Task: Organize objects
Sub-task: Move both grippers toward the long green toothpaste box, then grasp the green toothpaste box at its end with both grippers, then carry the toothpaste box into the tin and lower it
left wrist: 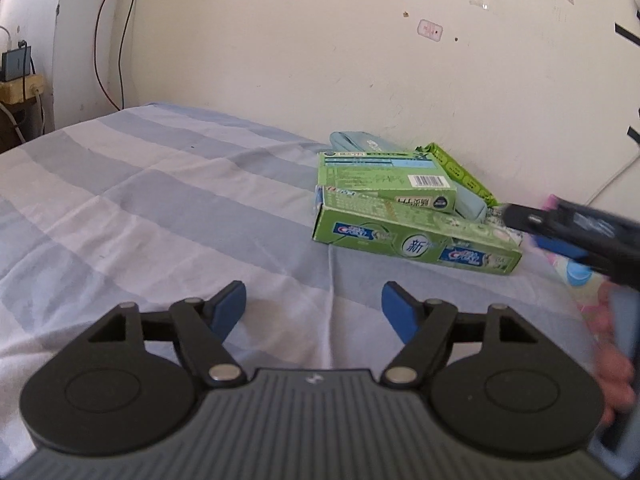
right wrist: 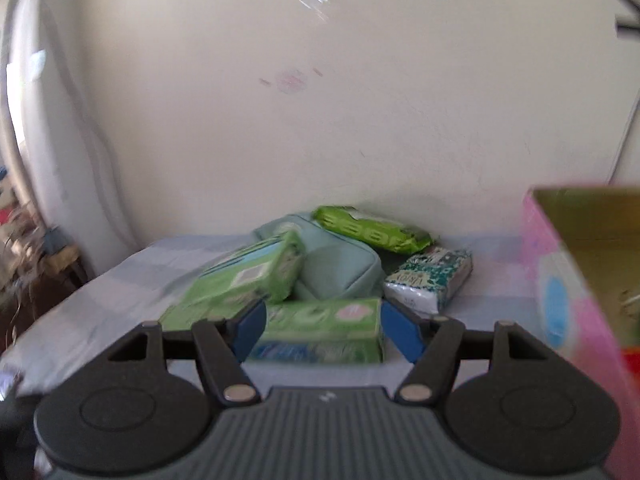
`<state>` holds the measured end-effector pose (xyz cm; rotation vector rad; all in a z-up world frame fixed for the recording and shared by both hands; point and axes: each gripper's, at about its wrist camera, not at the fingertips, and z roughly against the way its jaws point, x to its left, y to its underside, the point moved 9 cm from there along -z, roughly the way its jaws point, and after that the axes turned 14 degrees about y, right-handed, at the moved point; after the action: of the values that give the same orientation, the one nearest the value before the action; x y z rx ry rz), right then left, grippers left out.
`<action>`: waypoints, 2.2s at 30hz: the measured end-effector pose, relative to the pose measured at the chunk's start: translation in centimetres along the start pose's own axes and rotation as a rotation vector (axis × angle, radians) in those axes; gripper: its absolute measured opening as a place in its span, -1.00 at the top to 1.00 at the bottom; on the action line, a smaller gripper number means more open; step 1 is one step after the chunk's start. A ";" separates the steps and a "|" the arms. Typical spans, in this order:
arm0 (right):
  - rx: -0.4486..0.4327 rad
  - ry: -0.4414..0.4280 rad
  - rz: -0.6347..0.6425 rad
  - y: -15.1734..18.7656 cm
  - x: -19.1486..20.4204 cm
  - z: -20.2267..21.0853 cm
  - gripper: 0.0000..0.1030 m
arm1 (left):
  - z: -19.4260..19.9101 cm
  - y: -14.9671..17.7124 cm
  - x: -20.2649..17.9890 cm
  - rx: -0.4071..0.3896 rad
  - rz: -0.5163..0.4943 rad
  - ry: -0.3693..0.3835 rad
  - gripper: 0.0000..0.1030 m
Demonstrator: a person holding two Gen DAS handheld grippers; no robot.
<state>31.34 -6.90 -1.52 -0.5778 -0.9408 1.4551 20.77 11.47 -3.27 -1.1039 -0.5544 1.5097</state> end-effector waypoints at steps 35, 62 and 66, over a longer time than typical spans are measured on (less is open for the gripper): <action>0.119 -0.159 0.336 12.7 3.1 13.6 0.22 | 0.3 -0.3 1.4 -0.019 0.099 0.076 -0.65; -0.004 -0.230 0.005 13.9 -7.2 24.1 0.22 | 2.5 2.9 -18.2 0.294 0.035 0.428 -0.03; -0.152 -0.108 0.029 9.4 -9.8 24.9 0.22 | 1.3 -1.1 -23.4 0.237 -0.057 0.522 -0.03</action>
<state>7.03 -20.86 2.49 -0.6311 -1.1402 1.4602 18.54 -9.92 6.07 -1.2210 -0.0438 1.1384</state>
